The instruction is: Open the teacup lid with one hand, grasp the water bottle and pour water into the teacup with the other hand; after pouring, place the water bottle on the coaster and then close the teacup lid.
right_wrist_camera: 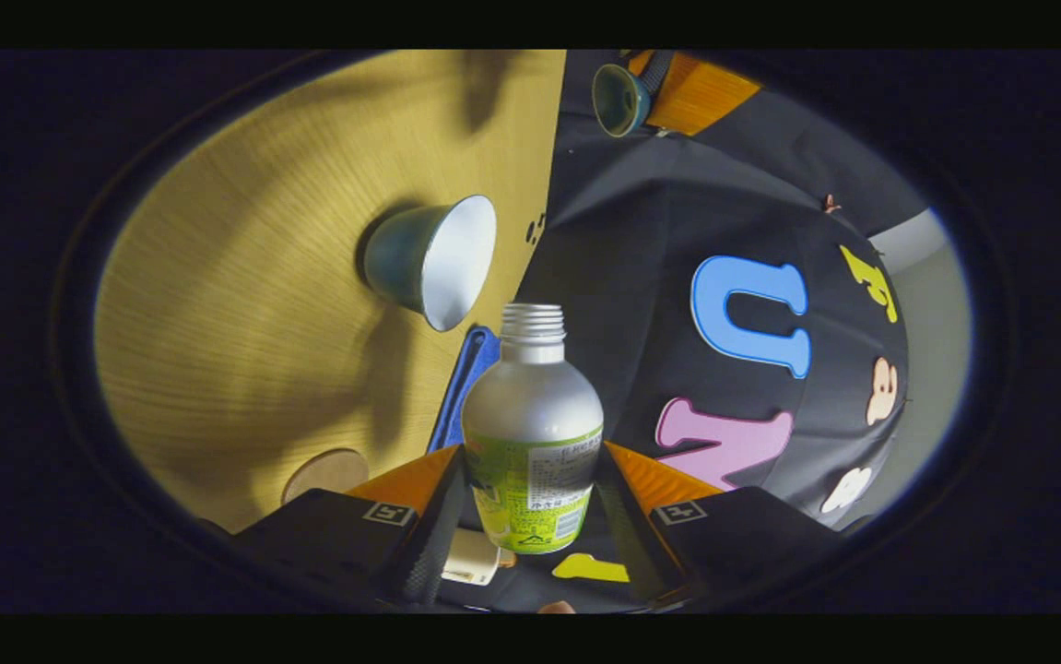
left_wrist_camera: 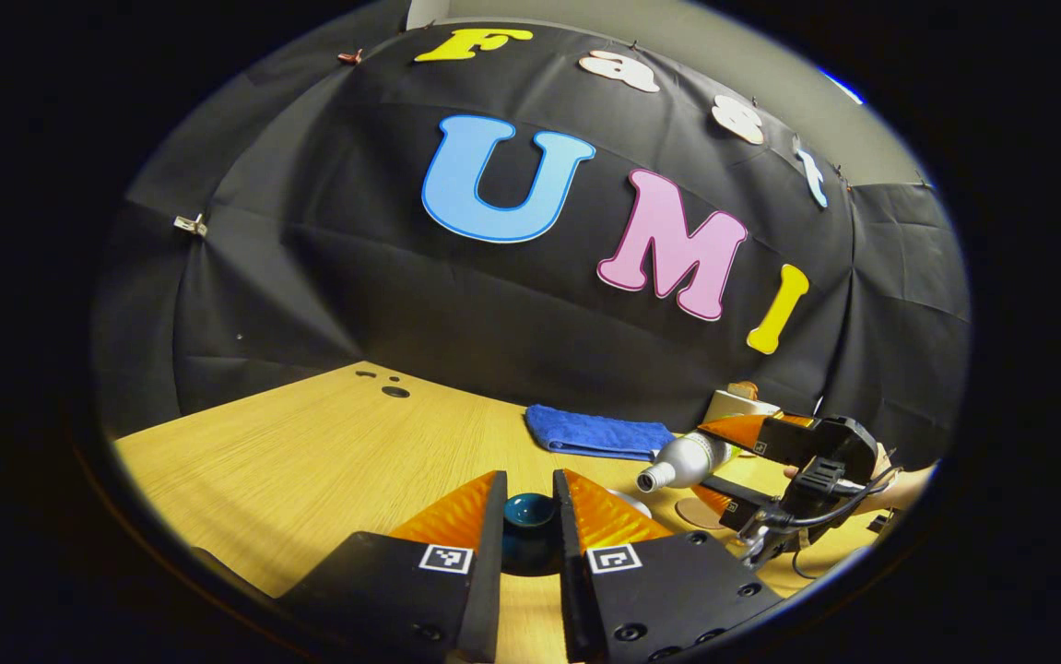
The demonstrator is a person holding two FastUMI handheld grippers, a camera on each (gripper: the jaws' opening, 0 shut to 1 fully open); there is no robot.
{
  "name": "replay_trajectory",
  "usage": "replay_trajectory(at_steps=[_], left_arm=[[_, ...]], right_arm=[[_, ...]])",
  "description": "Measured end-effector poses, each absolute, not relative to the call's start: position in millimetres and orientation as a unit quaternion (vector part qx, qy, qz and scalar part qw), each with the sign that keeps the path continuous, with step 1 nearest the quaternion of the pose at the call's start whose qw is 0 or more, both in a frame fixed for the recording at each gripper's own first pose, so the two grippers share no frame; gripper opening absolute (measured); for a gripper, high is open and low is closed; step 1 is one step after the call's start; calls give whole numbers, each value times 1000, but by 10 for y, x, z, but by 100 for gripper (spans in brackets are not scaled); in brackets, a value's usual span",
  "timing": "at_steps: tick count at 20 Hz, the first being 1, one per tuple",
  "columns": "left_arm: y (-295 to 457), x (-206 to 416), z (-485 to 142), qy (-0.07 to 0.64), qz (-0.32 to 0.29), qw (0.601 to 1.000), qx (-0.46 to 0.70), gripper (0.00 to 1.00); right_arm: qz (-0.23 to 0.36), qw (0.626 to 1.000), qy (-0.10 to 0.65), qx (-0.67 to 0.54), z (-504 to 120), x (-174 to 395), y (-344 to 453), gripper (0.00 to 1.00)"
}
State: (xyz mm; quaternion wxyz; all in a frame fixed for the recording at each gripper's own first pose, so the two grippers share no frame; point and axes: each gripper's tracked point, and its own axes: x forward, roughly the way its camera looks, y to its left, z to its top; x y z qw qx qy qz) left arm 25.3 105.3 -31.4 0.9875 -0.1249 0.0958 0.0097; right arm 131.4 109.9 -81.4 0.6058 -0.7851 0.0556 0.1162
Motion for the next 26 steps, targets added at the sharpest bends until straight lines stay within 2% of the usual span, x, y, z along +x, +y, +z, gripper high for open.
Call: replay_trajectory(at_steps=[5,8,26], left_arm=[[1050,254,-323,97,9,987,-127,31],[1058,251,-315,96,10,987,-127,31],[1057,254,-327,99,11,987,-127,31]], right_arm=[[115,590,45,-798,-741,1353,1125,82],[116,572,36,-811,-707,1366,1164,78],[108,506,-3,-856,-507,1443,1194,78]])
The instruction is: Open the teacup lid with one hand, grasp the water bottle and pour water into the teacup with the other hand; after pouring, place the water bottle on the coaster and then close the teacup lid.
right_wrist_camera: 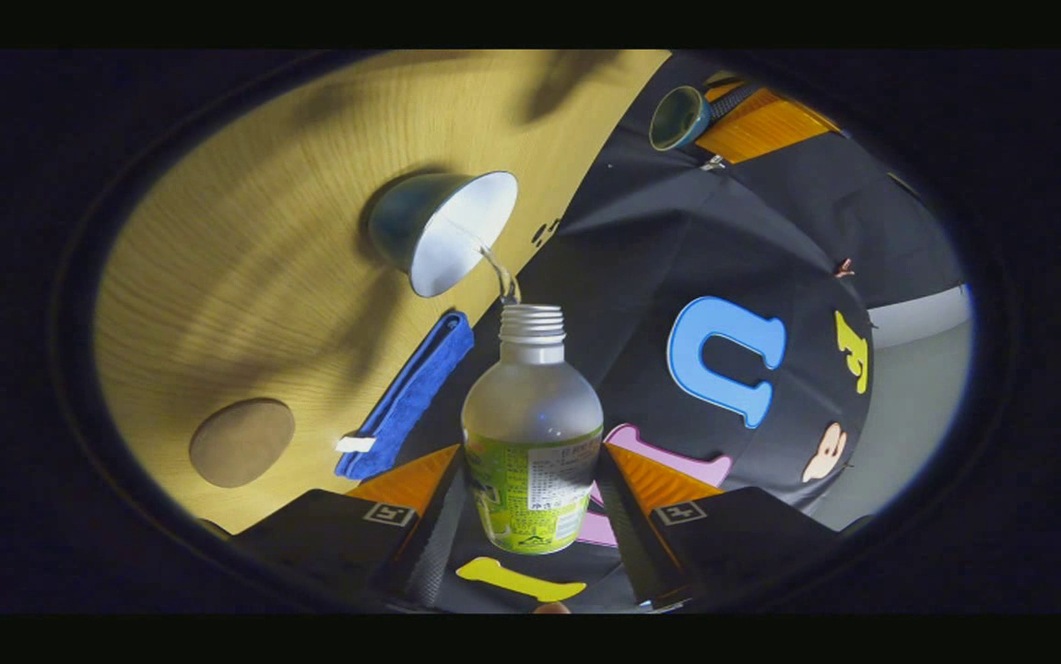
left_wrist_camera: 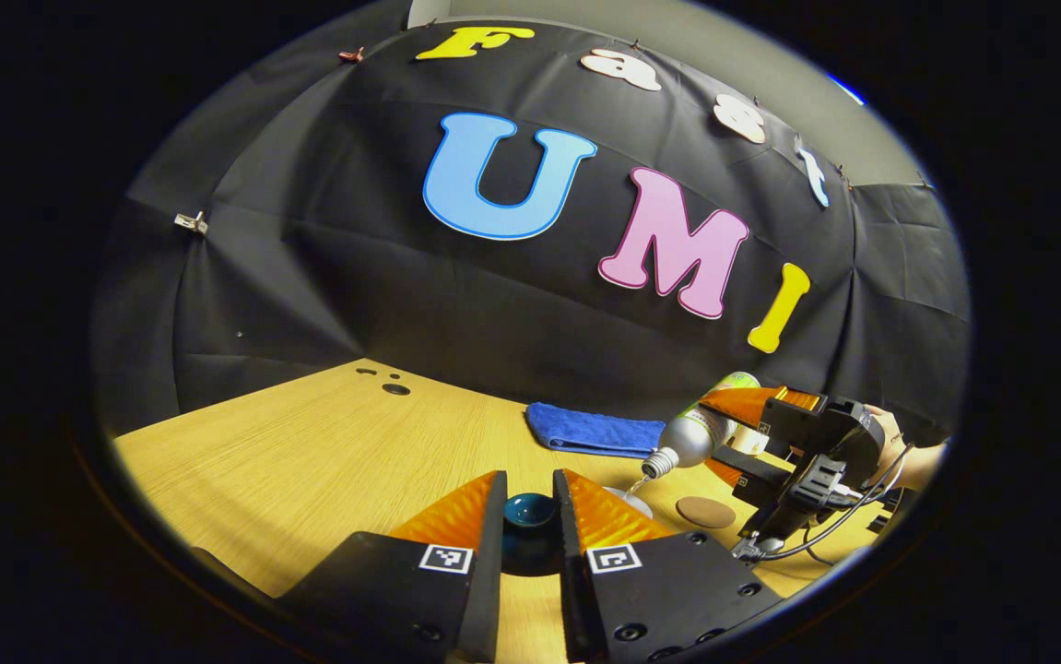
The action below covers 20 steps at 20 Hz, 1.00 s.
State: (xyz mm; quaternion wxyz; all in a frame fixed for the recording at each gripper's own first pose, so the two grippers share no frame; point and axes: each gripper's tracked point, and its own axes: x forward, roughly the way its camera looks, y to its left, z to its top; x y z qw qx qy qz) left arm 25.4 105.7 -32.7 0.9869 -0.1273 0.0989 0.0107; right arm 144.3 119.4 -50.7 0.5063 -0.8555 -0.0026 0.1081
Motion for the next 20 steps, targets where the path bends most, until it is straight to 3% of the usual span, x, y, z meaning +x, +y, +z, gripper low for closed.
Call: replay_trajectory(at_steps=[6,12,13,16,17,20], left_arm=[[1061,250,-323,99,11,987,-129,31],[1058,255,-327,99,10,987,-128,31],[1057,259,-320,99,10,987,-128,31],[1057,243,-327,99,11,987,-129,31],[1070,251,-315,99,11,987,-129,31],[1064,253,-317,98,11,987,-130,31]], right_arm=[[111,489,-11,-865,-475,1449,1219,75],[117,462,-29,-878,-436,1478,1281,78],[116,458,-32,-881,-423,1490,1277,75],[114,434,-46,-892,-369,1506,1321,82],[115,425,-53,-896,-348,1511,1342,78],[111,406,-69,-904,-274,1511,1386,78]])
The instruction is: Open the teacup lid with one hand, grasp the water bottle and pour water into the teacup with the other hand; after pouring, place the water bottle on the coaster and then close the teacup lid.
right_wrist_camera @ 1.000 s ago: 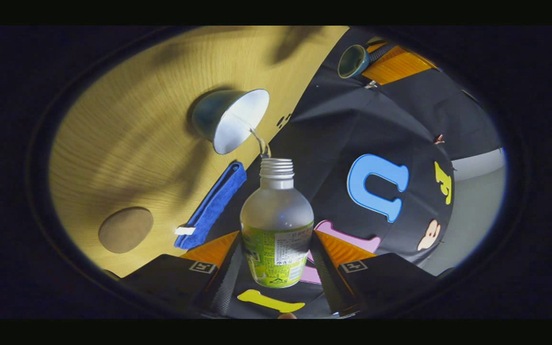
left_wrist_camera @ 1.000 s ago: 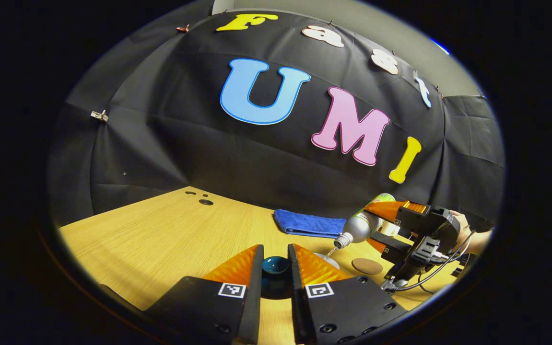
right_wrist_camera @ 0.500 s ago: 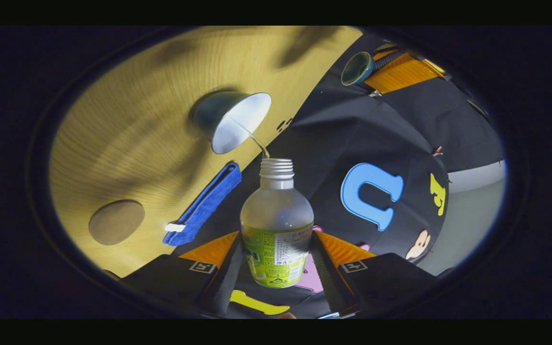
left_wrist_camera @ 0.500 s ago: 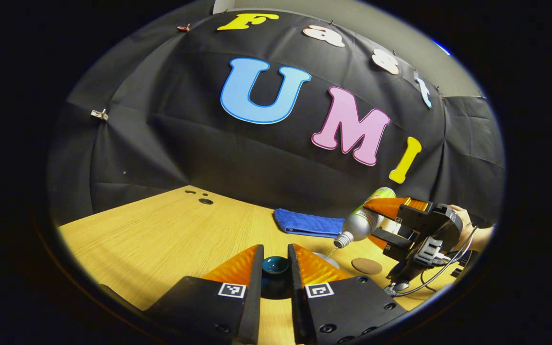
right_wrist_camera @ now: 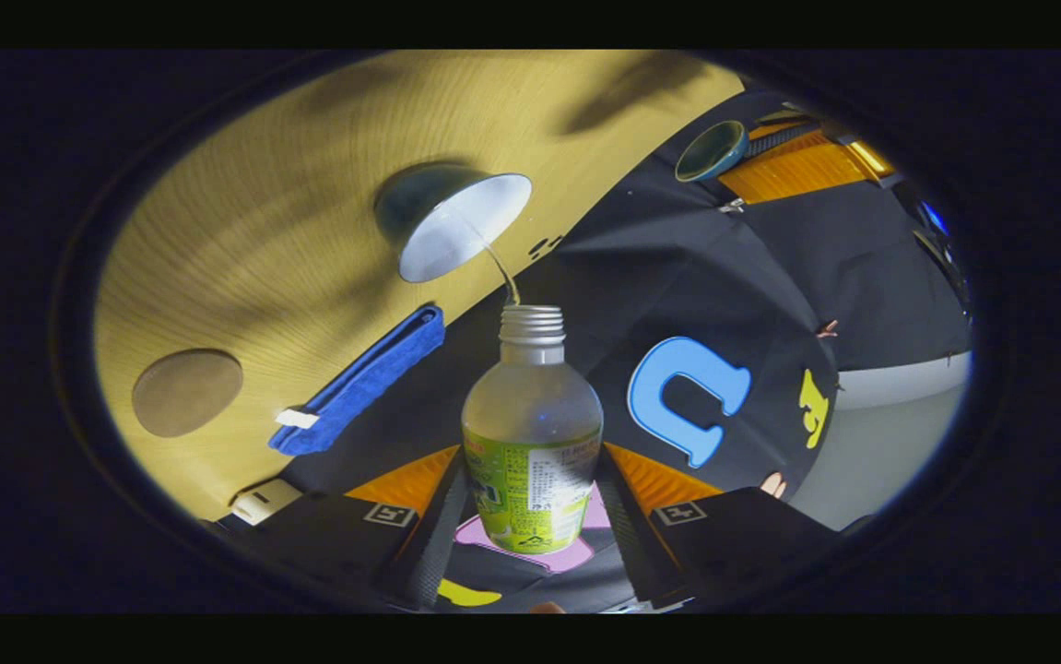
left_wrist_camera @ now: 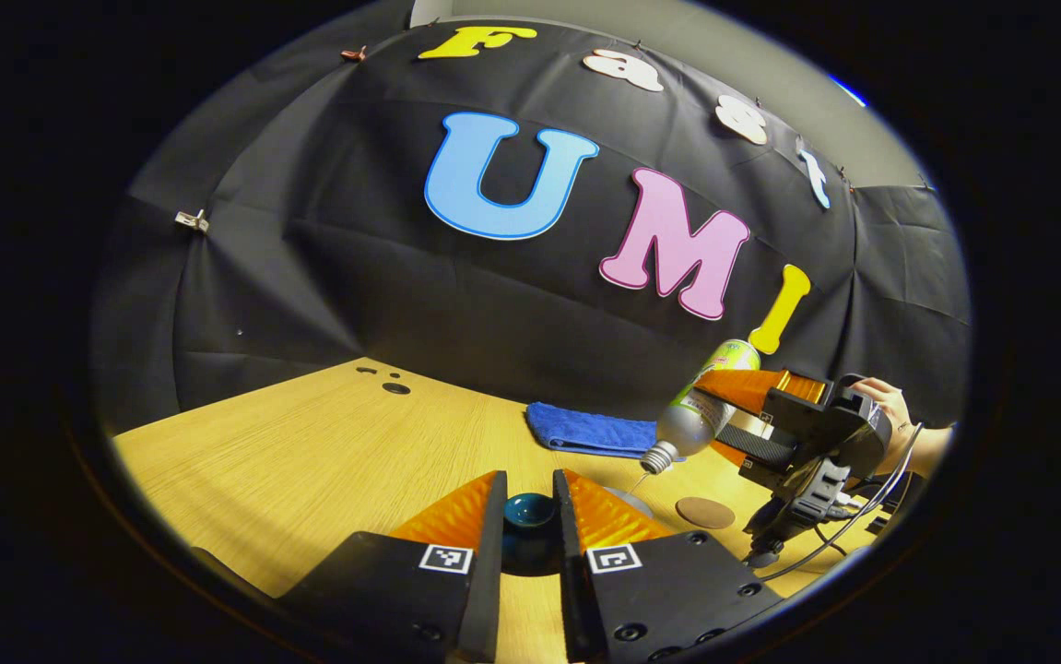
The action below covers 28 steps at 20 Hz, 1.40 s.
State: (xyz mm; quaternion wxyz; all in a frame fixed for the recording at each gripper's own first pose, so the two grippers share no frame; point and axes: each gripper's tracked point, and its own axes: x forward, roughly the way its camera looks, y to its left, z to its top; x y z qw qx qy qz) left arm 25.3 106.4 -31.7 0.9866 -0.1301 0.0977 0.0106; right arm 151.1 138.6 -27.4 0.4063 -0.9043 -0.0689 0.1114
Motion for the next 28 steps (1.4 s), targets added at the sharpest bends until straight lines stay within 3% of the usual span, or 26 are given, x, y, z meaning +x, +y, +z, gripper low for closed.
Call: replay_trajectory(at_steps=[11,12,17,22,26,28], left_arm=[[1069,252,-318,98,10,986,-133,31],[1066,252,-319,98,10,986,-133,31],[1063,250,-320,98,11,986,-134,31],[1078,248,-315,96,13,986,-132,31],[1092,241,-299,95,17,987,-130,31],[1092,242,-310,95,18,987,-129,31]], right_arm=[[99,354,-114,-923,-78,1497,1623,78],[100,350,-118,-924,-75,1506,1650,75],[104,360,-115,-920,-104,1502,1652,78],[130,473,-43,-871,-407,1525,1450,78],[156,603,39,-782,-703,1421,1275,78],[176,684,92,-702,-890,1304,1232,78]])
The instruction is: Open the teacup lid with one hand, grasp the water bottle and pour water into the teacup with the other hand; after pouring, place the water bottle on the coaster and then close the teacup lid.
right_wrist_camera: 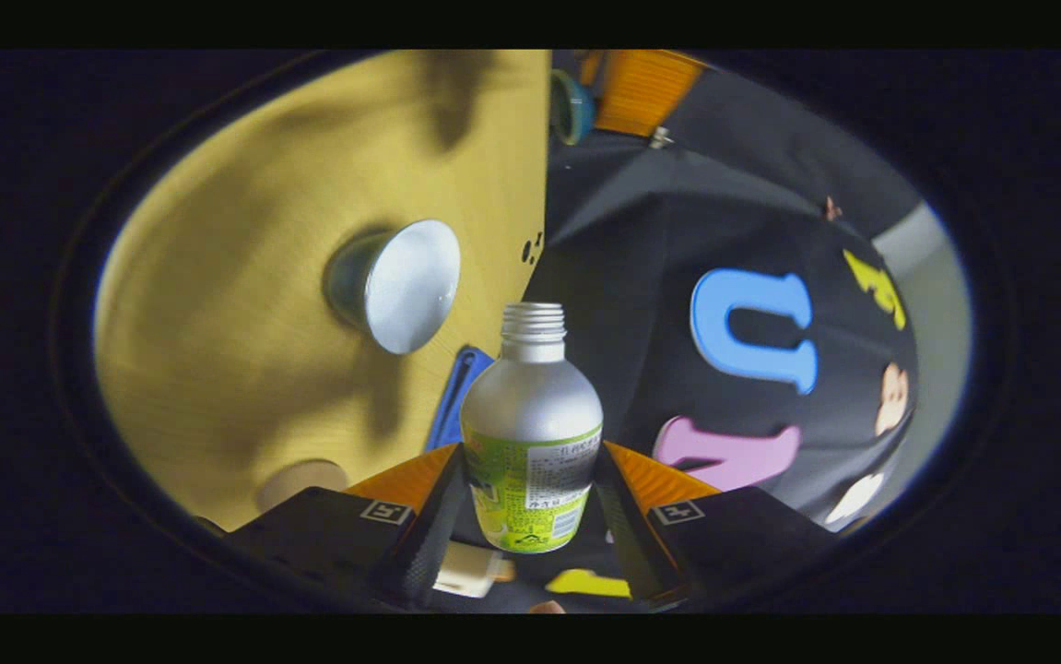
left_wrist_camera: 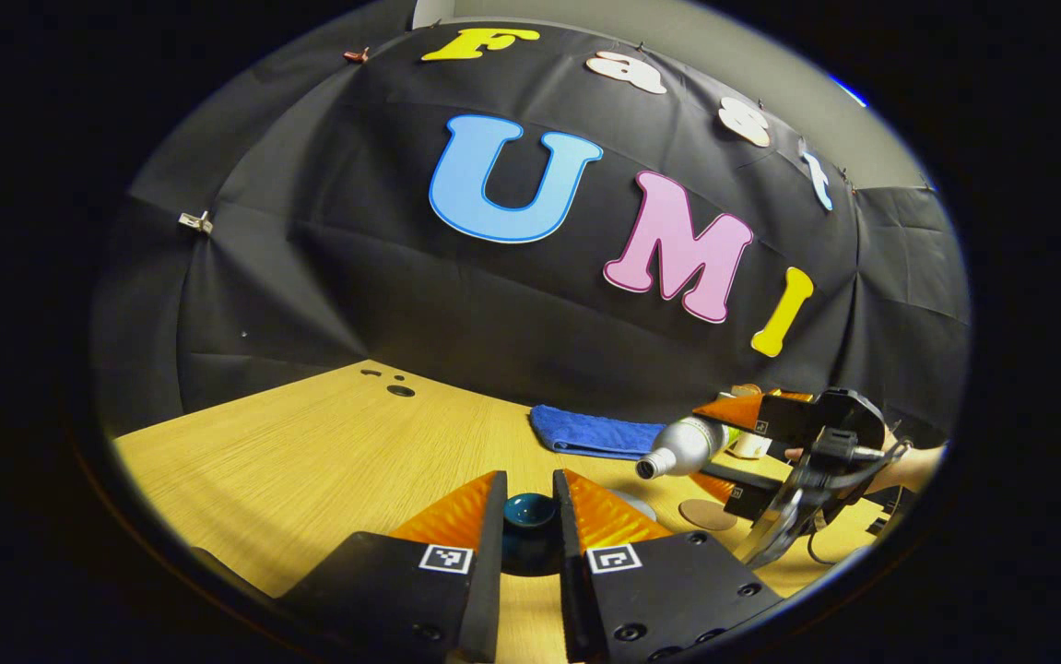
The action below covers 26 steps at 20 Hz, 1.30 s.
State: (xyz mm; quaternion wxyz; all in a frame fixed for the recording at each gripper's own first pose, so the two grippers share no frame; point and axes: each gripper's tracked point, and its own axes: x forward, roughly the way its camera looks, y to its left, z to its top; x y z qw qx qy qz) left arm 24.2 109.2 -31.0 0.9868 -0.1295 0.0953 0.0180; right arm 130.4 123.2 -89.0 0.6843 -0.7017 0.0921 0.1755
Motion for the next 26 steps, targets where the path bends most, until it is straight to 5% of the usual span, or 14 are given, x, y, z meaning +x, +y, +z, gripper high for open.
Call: replay_trajectory(at_steps=[4,9,16,26], left_arm=[[1079,248,-301,96,20,987,-128,31],[1066,258,-328,99,21,987,-128,31],[1031,262,-350,102,19,987,-125,31],[923,287,-360,106,11,987,-118,31]], right_arm=[[189,818,181,-513,-1114,1199,1181,79],[166,910,216,-313,-983,1144,1035,79],[135,958,196,-156,-741,1213,608,79],[122,975,185,-26,-765,1154,376,79]])
